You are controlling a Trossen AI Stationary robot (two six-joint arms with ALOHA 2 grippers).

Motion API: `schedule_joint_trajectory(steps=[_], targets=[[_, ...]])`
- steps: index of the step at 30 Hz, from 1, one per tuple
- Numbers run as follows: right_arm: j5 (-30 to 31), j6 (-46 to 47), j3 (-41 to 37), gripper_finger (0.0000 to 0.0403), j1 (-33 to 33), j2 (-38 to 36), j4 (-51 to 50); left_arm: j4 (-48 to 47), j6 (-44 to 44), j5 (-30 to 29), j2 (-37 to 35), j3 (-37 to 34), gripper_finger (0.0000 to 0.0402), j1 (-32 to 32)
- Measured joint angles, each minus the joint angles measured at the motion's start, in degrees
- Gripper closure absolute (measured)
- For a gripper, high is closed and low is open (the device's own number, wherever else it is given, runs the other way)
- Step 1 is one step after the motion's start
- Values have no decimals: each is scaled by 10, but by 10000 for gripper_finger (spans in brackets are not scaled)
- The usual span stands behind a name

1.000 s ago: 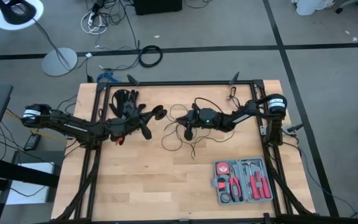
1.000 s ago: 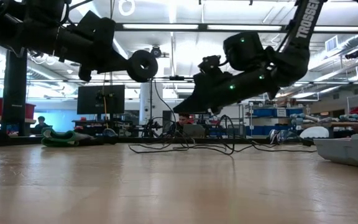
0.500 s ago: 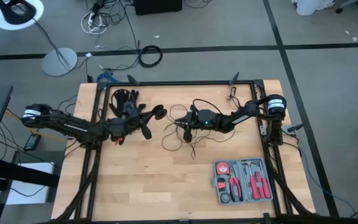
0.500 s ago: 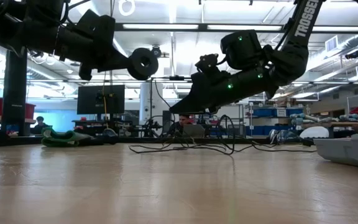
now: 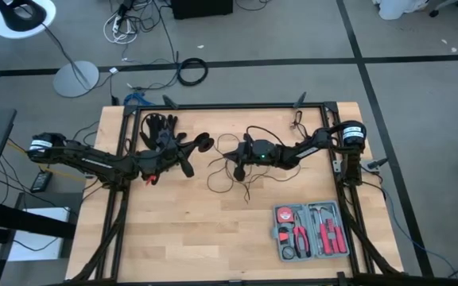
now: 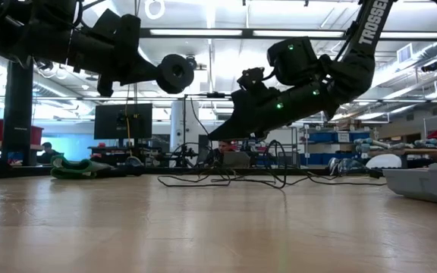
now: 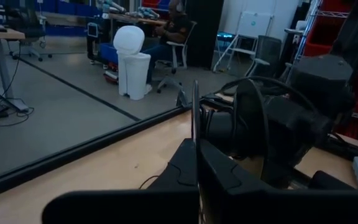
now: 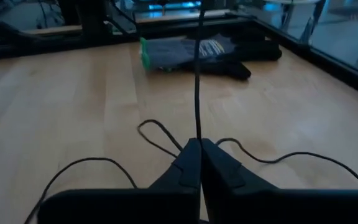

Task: Coil cords
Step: Coil the black wire

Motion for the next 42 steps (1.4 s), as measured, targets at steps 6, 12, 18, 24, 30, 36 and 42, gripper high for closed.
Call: schedule_joint_trajectory(steps=[6, 12, 18, 24, 30, 36, 42], targets=[[-13, -1, 106, 401, 6, 40, -115, 0, -17, -5, 9, 0, 401, 0], [-60, -42, 218, 402, 31, 102, -144, -18, -26, -49, 29, 1, 401, 0], [-60, -82, 242, 402, 44, 75, -169, -88, -27, -63, 29, -1, 401, 0], [-32, -121, 241, 403, 43, 21, -212, -121, -30, -61, 29, 0, 401, 0], [41, -144, 242, 403, 30, -26, -271, -126, -33, -33, 29, 0, 401, 0], [124, -131, 242, 402, 18, -58, -378, -113, -48, -31, 29, 0, 401, 0], [118, -81, 242, 402, 9, -57, -467, -59, -44, -29, 29, 0, 401, 0]])
